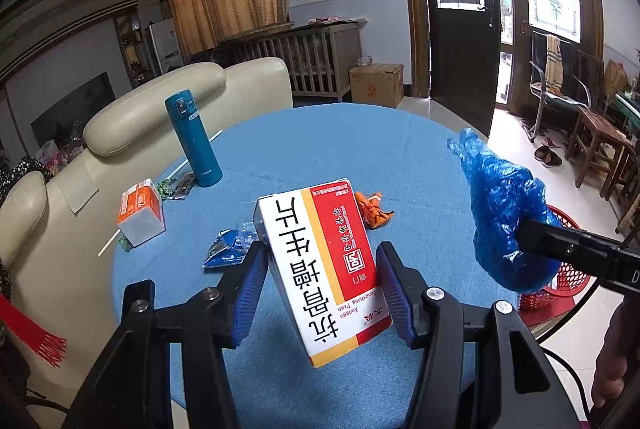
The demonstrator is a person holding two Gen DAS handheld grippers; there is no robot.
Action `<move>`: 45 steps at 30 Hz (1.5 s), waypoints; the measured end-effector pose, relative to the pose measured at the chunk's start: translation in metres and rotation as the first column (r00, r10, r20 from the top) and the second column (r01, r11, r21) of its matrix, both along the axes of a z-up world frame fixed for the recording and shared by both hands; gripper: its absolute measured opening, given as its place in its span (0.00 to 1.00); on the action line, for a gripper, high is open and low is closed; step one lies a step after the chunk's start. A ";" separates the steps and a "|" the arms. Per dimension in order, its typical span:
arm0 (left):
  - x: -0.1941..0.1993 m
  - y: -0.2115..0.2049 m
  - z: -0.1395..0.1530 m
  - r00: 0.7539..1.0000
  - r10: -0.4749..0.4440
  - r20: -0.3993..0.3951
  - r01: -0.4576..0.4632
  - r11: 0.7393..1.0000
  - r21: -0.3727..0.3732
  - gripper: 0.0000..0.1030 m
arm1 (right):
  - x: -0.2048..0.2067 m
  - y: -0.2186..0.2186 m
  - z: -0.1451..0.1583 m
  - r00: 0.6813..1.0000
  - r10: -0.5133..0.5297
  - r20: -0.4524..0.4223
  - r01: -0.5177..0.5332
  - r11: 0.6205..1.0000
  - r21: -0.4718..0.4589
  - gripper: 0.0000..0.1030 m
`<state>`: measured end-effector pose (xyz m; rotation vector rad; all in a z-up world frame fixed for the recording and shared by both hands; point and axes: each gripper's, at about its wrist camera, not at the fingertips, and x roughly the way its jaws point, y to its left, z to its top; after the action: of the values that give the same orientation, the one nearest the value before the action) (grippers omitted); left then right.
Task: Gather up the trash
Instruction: 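Grasp and lift the red-and-white medicine box with the left tool, then carry the blue bag and red-and-white box over the red basket with both tools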
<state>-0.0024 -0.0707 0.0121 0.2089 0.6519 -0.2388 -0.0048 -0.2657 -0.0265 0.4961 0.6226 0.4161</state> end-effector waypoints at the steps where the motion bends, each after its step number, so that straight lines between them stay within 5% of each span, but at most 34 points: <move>1: 0.002 0.000 0.001 1.000 -0.001 0.003 0.001 1.000 0.005 0.56 | -0.001 -0.002 0.001 1.000 -0.004 0.004 0.004 1.000 0.006 0.42; 45: -0.005 -0.074 -0.003 0.991 -0.131 0.000 0.130 0.984 0.121 0.56 | -0.046 -0.058 -0.003 0.991 -0.133 0.036 0.128 0.986 0.109 0.43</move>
<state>-0.0076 -0.1448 0.0087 0.3696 0.6463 -0.3245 -0.0503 -0.3235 -0.0292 0.6249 0.5249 0.3360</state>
